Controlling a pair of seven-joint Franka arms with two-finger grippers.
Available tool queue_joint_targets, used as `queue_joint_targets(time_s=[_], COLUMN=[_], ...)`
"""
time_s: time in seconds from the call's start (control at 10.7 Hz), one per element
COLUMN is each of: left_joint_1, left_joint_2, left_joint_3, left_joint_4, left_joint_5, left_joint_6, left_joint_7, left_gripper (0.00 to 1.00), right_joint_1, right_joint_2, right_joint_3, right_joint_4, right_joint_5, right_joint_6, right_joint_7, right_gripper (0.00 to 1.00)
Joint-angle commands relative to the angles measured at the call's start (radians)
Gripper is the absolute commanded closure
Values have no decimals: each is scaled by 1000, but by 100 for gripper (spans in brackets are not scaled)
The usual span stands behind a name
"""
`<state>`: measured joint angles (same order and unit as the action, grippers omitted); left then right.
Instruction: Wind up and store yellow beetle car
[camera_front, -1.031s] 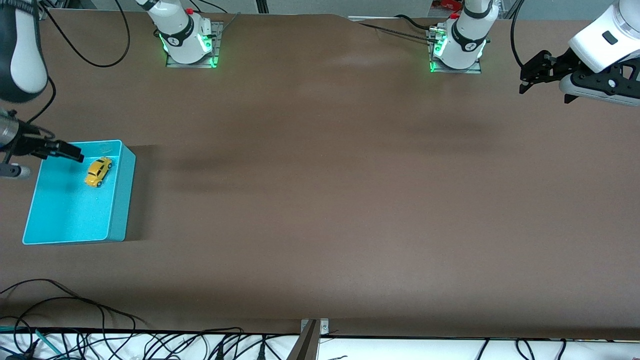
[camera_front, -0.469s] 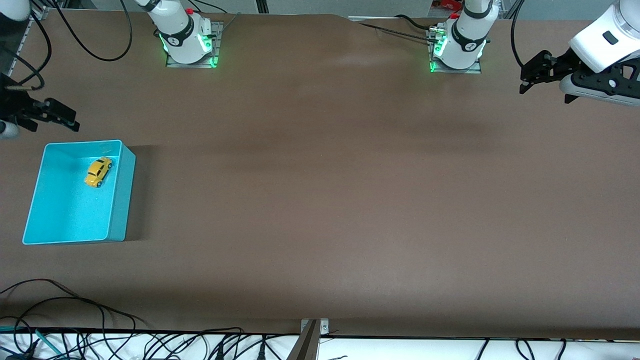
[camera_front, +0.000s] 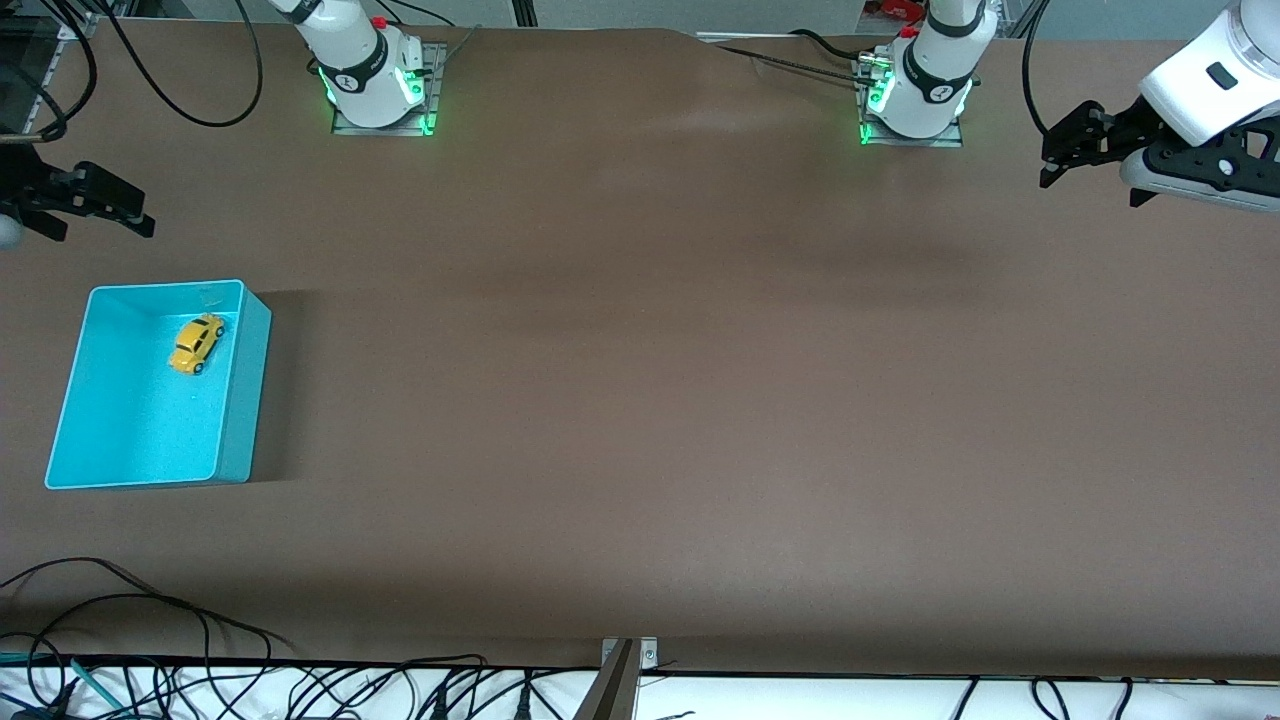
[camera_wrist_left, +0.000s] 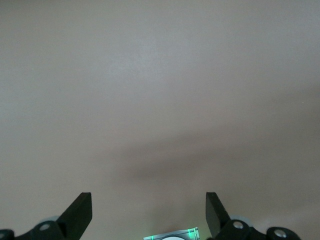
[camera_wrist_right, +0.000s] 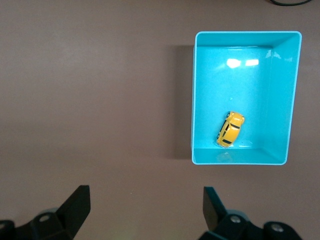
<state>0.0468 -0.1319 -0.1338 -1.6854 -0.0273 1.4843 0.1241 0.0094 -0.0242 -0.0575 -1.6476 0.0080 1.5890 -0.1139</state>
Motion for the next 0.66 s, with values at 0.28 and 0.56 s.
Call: queue_joint_targets(time_s=[0.28,0.56], left_joint_1=[4,1], left_joint_2=[21,21], left_joint_3=[-6,-7], left_joint_4=[33,35], left_joint_5=[20,20], left_joint_6=[-25,-24], left_joint_7=[-6,-6], left_gripper=[0,0], right_joint_1=[17,20], right_joint_2=[18,17], right_joint_3=[-2,2], right_joint_4=[35,37], right_joint_5=[4,-20], right_joint_6=[-29,-55], right_joint_7=[14,14], right_gripper=[0,0])
